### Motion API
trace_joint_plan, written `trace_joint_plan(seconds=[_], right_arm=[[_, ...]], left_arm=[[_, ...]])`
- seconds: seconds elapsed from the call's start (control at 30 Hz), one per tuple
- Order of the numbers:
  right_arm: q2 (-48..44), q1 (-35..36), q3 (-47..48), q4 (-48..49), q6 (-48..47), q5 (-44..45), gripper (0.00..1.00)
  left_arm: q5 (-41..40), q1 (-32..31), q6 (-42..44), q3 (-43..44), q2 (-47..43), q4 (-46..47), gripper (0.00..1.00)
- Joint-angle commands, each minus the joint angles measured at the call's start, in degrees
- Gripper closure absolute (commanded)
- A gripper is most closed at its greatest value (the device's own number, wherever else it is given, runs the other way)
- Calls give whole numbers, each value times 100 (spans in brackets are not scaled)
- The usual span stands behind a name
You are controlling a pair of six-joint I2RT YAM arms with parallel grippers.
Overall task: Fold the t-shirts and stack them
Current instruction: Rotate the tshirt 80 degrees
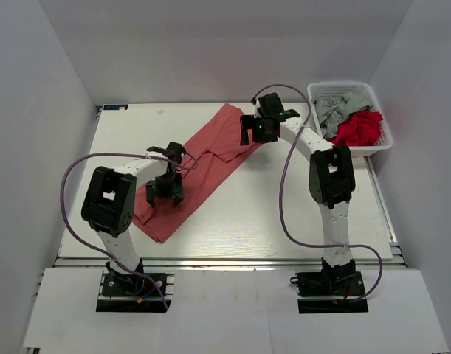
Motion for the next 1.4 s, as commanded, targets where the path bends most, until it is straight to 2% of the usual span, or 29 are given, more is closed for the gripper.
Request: trace_joint_plan(seconds=[0.0, 0.03, 0.13, 0.3, 0.4, 0.5, 0.53, 0.7, 0.87, 1.03, 1.1, 1.13, 1.17, 1.23, 1.27, 1.3, 1.33, 1.37], right_arm=[[-130, -11, -97, -87, -97, -61, 10], [-156, -11, -141, -78, -123, -88, 10], [-121, -11, -177, -8, -123, -132, 10], [89, -11, -71, 115, -53, -184, 10], [326, -11, 34, 107, 53, -307, 10], [590, -11, 113, 115, 114, -273, 10], [643, -20, 105, 133, 132, -203, 10], [846, -20, 88, 115, 123, 96, 10], [758, -37, 192, 203, 61, 158, 10], [302, -11, 229, 238, -53, 70, 10], [-207, -20, -148, 343, 113, 114, 10], [-392, -11, -576, 692, 158, 114, 10], [-985, -2, -1111, 817, 219, 132, 10], [-1428, 15, -1668, 1073, 483, 53, 10], [-2074, 24, -2480, 1134, 736, 79, 10], [-2290, 50, -2740, 1135, 790, -147, 10], [-2979, 77, -3300, 1126, 861, -167, 10], [-3204, 112, -3906, 1144, 1114, -184, 10]], left_arm=[[502, -132, -75, -441, -183, 193, 16], [1062, -132, 12, -573, -183, 333, 16], [2047, -360, -65, -1038, -376, 791, 14], [3279, -1061, -768, -1321, -745, 1790, 6], [3422, -1441, -988, -1120, -606, 1943, 0], [3755, -1977, -989, -602, -386, 1995, 0], [3757, -2265, -989, -331, -263, 1996, 0], [3757, -2742, -690, 269, -235, 1557, 0], [3362, -2822, -304, 691, -640, 1258, 0], [2519, -2708, -66, 1193, -965, 670, 0], [1879, -2646, -380, 1018, -1316, 423, 0], [1632, -2646, -513, 912, -1447, 309, 0], [1534, -2559, -610, 563, -1597, 308, 0], [1533, -2322, -891, 166, -2045, 308, 0], [1533, -2243, -979, -210, -2177, 308, 0], [1481, -2068, -1067, -414, -2309, 213, 0], [1480, -1970, -1181, -799, -2588, 212, 0], [1480, -1882, -1234, -985, -2722, 212, 0]])
